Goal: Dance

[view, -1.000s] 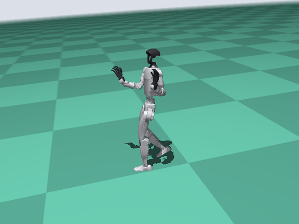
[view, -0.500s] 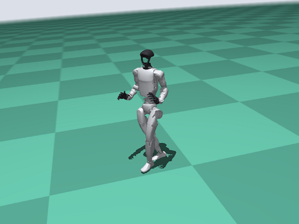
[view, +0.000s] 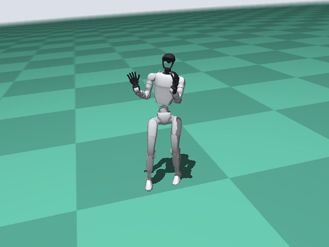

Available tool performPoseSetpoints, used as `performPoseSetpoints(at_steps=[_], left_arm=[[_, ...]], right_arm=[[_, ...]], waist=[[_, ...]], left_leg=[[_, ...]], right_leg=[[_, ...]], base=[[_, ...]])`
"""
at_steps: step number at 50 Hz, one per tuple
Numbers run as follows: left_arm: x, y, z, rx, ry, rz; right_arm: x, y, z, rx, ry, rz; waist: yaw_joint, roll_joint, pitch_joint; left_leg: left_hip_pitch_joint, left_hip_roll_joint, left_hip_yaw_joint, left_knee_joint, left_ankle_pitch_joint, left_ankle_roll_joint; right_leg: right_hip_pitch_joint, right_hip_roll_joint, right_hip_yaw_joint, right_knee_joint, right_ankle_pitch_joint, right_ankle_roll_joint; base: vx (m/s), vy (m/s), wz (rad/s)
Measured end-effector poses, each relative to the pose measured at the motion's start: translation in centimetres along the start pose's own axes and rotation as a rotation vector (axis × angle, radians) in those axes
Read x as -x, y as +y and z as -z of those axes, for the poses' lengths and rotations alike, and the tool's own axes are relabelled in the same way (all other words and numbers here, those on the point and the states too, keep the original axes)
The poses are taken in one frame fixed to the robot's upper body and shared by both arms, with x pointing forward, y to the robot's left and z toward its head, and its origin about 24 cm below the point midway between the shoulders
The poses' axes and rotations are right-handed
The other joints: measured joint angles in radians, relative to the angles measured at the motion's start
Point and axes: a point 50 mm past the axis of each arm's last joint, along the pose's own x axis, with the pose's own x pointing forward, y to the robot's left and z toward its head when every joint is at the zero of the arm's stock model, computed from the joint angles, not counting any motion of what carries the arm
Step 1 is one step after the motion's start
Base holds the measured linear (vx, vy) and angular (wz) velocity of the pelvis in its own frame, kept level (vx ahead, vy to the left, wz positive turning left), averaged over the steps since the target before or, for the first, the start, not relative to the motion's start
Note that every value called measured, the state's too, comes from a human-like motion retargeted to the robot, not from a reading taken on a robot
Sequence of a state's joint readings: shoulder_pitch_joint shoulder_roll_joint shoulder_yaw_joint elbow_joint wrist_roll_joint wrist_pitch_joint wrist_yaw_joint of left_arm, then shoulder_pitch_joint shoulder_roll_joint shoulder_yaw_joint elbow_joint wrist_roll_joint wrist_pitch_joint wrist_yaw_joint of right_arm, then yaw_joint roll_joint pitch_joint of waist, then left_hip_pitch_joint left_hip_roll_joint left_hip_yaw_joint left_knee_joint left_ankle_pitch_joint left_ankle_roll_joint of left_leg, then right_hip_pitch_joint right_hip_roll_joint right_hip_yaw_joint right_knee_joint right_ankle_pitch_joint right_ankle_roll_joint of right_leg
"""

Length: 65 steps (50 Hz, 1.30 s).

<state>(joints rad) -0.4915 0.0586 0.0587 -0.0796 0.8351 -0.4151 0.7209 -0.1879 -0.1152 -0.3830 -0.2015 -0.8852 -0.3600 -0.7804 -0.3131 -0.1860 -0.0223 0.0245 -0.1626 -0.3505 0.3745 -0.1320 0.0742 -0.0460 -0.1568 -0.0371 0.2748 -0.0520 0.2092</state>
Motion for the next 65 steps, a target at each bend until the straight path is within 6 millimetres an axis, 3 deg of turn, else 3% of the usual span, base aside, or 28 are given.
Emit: performPoseSetpoints(at_steps=[5, 8, 12, 17, 18, 20, 22, 25, 29, 33, 36, 39, 42, 45, 48, 50, 52, 55, 58, 62, 65], left_arm=[[-0.5, 5.3, 1.0, -0.079, -0.070, -0.146], [0.2, 7.8, 1.8, -0.208, -0.103, -0.224], [2.9, 11.3, 3.4, -0.409, -0.073, -0.258], [7.9, 15.5, 4.4, -0.570, 0.057, -0.079], [9.0, 16.2, 4.4, -0.595, 0.093, -0.008], [11.4, 17.2, 4.3, -0.619, 0.182, 0.138], [14.1, 17.8, 3.8, -0.581, 0.294, 0.276], [18.0, 18.0, 2.2, -0.479, 0.493, 0.374], [20.7, 16.2, -0.1, -0.329, 0.598, 0.365], [21.2, 11.1, -1.4, -0.142, 0.535, 0.398], [20.4, 5.5, -2.4, 0.113, 0.441, 0.466], [18.3, 0.3, -3.4, 0.270, 0.333, 0.518], [14.9, -4.1, -4.1, 0.276, 0.197, 0.545], [11.0, -7.1, -4.2, 0.170, 0.081, 0.515], [7.2, -7.7, -3.2, 0.041, 0.029, 0.431], [4.8, -7.2, -2.4, -0.008, 0.016, 0.358], [2.8, -6.0, -2.0, -0.004, 0.013, 0.265], [0.8, -3.4, -1.6, 0.041, 0.021, 0.118], [0.1, -0.5, -1.5, 0.121, 0.035, -0.025], [0.1, 4.2, -0.5, 0.123, 0.047, -0.265], [1.2, 7.7, 0.4, -0.020, 0.005, -0.414]], right_arm=[[2.7, -8.3, 4.7, 0.278, 0.087, 0.226], [5.2, -13.1, 6.7, 0.523, 0.141, 0.293], [9.0, -18.3, 8.5, 0.761, 0.264, 0.196], [14.3, -22.3, 10.0, 0.812, 0.521, -0.054], [15.2, -23.0, 10.1, 0.801, 0.570, -0.108], [17.2, -23.7, 10.0, 0.752, 0.664, -0.215], [18.9, -23.3, 9.5, 0.648, 0.730, -0.352], [20.9, -20.2, 8.2, 0.401, 0.736, -0.585], [21.5, -12.4, 4.8, -0.045, 0.582, -0.753], [20.4, -4.3, -1.2, -0.495, 0.329, -0.830], [17.7, 0.6, -5.3, -0.720, 0.125, -0.794], [14.3, 4.1, -8.5, -0.808, -0.059, -0.749], [10.6, 6.2, -10.2, -0.750, -0.208, -0.696], [7.0, 7.4, -10.9, -0.588, -0.296, -0.604], [3.8, 7.4, -10.6, -0.452, -0.300, -0.441], [2.1, 7.0, -9.9, -0.391, -0.268, -0.332], [0.6, 6.2, -8.2, -0.324, -0.205, -0.235], [-0.6, 3.9, -4.5, -0.204, -0.096, -0.100], [-0.3, -0.1, 0.1, -0.056, 0.024, 0.038], [1.9, -5.9, 4.3, 0.117, 0.150, 0.225], [4.3, -10.2, 6.1, 0.262, 0.187, 0.317]], waist=[[0.042, -0.035, -0.057], [0.087, -0.055, -0.065], [0.109, -0.041, -0.068], [0.133, 0.008, -0.047], [0.148, 0.022, -0.037], [0.183, 0.033, -0.018], [0.209, 0.066, -0.003], [0.251, 0.115, 0.023], [0.242, 0.158, 0.014], [0.250, 0.163, 0.005], [0.264, 0.139, -0.005], [0.272, 0.132, -0.013], [0.260, 0.130, -0.023], [0.201, 0.129, -0.023], [0.114, 0.117, -0.023], [0.062, 0.088, -0.024], [0.029, 0.075, -0.024], [-0.001, 0.046, -0.040], [0.012, 0.018, -0.066], [0.000, -0.009, -0.075], [0.003, -0.010, -0.108]], left_leg=[[-0.136, 0.062, 0.097, 0.199, -0.029, -0.022], [-0.232, 0.083, 0.179, 0.330, 0.001, -0.035], [-0.311, 0.075, 0.259, 0.415, -0.019, -0.033], [-0.288, -0.020, 0.236, 0.184, -0.018, -0.152], [-0.275, -0.022, 0.237, 0.114, 0.005, -0.130], [-0.251, -0.061, 0.232, 0.034, 0.061, 0.001], [-0.184, 0.028, 0.407, -0.041, 0.051, 0.040], [-0.122, 0.037, 0.372, -0.137, 0.084, 0.002], [-0.126, 0.055, 0.470, -0.156, 0.069, 0.039], [-0.137, 0.040, 0.500, -0.133, 0.040, 0.042], [-0.148, 0.025, 0.516, -0.103, 0.014, 0.045], [-0.144, 0.020, 0.522, -0.090, -0.006, 0.057], [-0.125, 0.011, 0.507, -0.097, -0.020, 0.060], [-0.097, 0.008, 0.460, -0.104, -0.026, 0.054], [-0.046, 0.010, 0.422, -0.114, -0.031, 0.050], [-0.011, -0.001, 0.394, -0.109, -0.043, 0.044], [0.012, 0.025, 0.363, -0.083, -0.055, 0.029], [0.001, 0.067, 0.310, 0.020, -0.056, 0.008], [-0.069, 0.123, 0.287, 0.177, -0.027, 0.007], [-0.137, 0.171, 0.242, 0.355, 0.014, 0.026], [-0.193, 0.228, 0.279, 0.451, 0.023, 0.045]], right_leg=[[0.035, 0.035, -0.028, -0.088, -0.037, 0.006], [0.026, 0.051, -0.038, -0.103, -0.058, -0.009], [0.015, 0.070, -0.041, -0.115, -0.077, -0.020], [-0.008, 0.110, -0.009, -0.092, -0.098, -0.049], [-0.011, 0.120, 0.000, -0.081, -0.103, -0.056], [-0.016, 0.117, 0.026, -0.055, -0.111, -0.067], [-0.032, 0.135, 0.033, -0.004, -0.123, -0.076], [-0.078, 0.184, 0.116, 0.105, -0.122, -0.104], [-0.217, 0.212, 0.123, 0.344, -0.016, -0.209], [-0.381, 0.229, 0.116, 0.612, 0.165, -0.321], [-0.460, 0.214, 0.113, 0.725, 0.266, -0.352], [-0.502, 0.205, 0.129, 0.753, 0.196, -0.312], [-0.517, 0.171, 0.151, 0.689, 0.138, -0.304], [-0.492, 0.110, 0.169, 0.531, 0.108, -0.290], [-0.405, 0.034, 0.174, 0.289, 0.188, -0.249], [-0.313, -0.022, 0.177, 0.114, 0.241, -0.087], [-0.230, -0.009, 0.232, 0.080, 0.146, 0.014], [-0.133, -0.052, 0.008, 0.002, 0.068, -0.034], [-0.080, -0.030, -0.011, -0.037, 0.045, -0.016], [-0.008, -0.002, -0.072, -0.091, 0.036, -0.013], [-0.003, 0.021, -0.066, -0.097, 0.011, 0.010]], base=[[-0.14, -0.56, 0.93], [-0.23, -0.35, 0.59], [-0.21, -0.23, 0.33], [-0.20, -0.14, -0.15], [-0.16, 0.00, -0.60], [-0.15, 0.00, -0.72], [-0.12, 0.00, -0.81], [-0.14, 0.04, -1.30], [-0.21, 0.09, -1.14], [-0.15, 0.01, -1.09], [-0.11, -0.08, -0.48], [-0.05, -0.15, -0.11], [0.00, -0.18, 0.18], [0.05, -0.23, 0.64], [0.08, -0.30, 0.96], [0.08, -0.40, 0.98], [0.09, -0.49, 0.93], [0.11, -0.56, 0.84], [0.03, -0.57, 0.72], [0.01, -0.48, 0.72], [0.04, -0.36, 0.39]])
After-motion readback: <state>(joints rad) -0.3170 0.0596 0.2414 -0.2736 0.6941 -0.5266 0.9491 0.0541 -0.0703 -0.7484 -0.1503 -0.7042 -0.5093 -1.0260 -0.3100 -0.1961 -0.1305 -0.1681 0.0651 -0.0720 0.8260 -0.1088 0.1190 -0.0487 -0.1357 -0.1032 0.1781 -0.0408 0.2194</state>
